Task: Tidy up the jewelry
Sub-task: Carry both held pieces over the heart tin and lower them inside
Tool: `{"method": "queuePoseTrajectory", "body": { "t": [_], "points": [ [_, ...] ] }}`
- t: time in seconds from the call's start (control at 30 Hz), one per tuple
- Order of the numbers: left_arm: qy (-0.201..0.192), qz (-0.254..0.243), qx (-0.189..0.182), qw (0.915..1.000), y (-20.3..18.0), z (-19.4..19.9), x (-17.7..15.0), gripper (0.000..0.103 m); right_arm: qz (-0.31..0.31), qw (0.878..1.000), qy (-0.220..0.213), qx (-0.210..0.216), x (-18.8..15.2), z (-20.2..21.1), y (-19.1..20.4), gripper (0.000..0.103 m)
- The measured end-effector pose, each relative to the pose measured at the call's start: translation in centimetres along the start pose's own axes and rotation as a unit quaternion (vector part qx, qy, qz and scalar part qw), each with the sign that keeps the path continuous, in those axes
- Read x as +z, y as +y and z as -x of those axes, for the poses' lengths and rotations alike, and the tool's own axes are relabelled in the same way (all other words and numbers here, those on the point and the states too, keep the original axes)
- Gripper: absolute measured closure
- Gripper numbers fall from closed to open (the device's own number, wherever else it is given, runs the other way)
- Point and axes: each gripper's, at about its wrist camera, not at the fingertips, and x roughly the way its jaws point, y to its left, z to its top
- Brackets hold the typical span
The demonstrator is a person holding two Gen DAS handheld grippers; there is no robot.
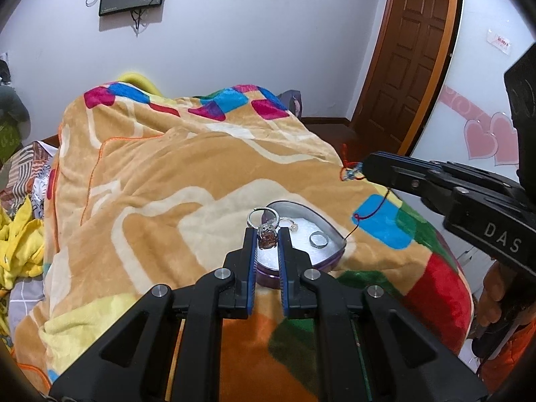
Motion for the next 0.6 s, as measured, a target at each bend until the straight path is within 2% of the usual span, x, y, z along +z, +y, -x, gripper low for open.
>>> {"method": "queuePoseTrajectory", "body": {
  "t": [0.4, 0.6],
  "points": [
    [0.04, -0.013, -0.013, 0.999, -0.3, -4.3, -0.2, 0.093, -0.023, 0.998, 0.058, 0.018, -1.1, -4.7, -1.7, 0.096],
    [0.056, -0.018, -0.017, 0.9981, -0.4, -5.2, -0.4, 0.093, -0.031, 0.995, 0.09, 0.027, -2.0, -6.2, -2.5, 0.096]
  ]
}}
